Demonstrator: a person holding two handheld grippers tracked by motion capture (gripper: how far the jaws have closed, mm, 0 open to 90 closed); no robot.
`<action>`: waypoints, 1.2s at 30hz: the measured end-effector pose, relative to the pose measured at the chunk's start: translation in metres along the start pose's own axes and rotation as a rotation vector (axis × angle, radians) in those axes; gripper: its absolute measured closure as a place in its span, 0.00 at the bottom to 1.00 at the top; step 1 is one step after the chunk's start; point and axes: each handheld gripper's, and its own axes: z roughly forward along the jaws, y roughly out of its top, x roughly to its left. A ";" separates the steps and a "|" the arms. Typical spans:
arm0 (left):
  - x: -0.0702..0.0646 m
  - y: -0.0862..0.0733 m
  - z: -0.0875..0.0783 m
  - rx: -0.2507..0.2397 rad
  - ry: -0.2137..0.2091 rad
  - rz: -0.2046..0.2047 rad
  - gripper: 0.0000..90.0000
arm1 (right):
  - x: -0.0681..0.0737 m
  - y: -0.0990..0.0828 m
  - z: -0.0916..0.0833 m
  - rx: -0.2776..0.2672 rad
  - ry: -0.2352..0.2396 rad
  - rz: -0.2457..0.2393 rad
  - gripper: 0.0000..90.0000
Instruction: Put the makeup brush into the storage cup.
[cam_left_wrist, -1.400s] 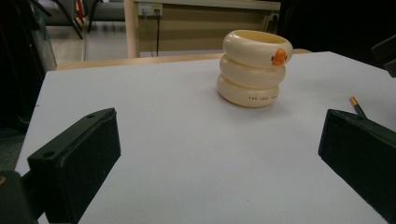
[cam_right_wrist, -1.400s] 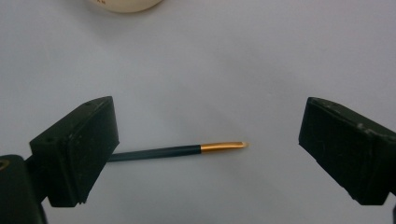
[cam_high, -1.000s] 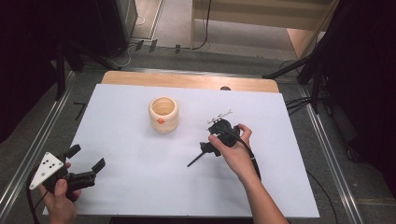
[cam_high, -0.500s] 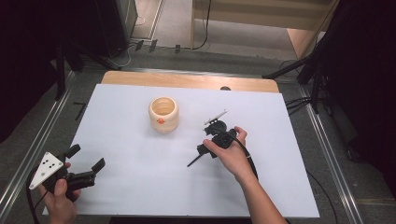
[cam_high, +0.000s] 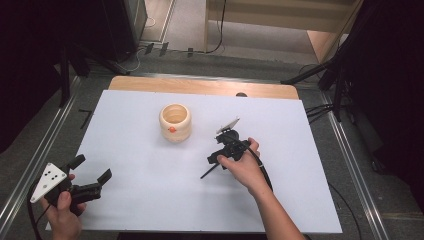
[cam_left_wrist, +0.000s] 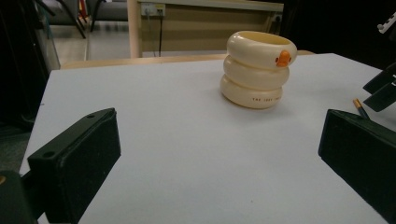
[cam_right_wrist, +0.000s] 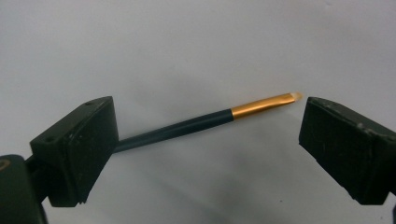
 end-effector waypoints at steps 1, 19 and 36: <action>0.000 0.000 0.000 0.000 0.000 0.000 0.00 | 0.000 0.000 0.001 0.008 0.000 0.007 0.06; 0.000 0.000 0.000 0.001 0.002 -0.003 0.00 | 0.006 0.004 0.018 0.102 -0.006 0.070 0.07; 0.000 0.000 0.000 0.000 0.000 -0.003 0.00 | 0.013 0.004 0.023 0.110 -0.053 0.045 0.06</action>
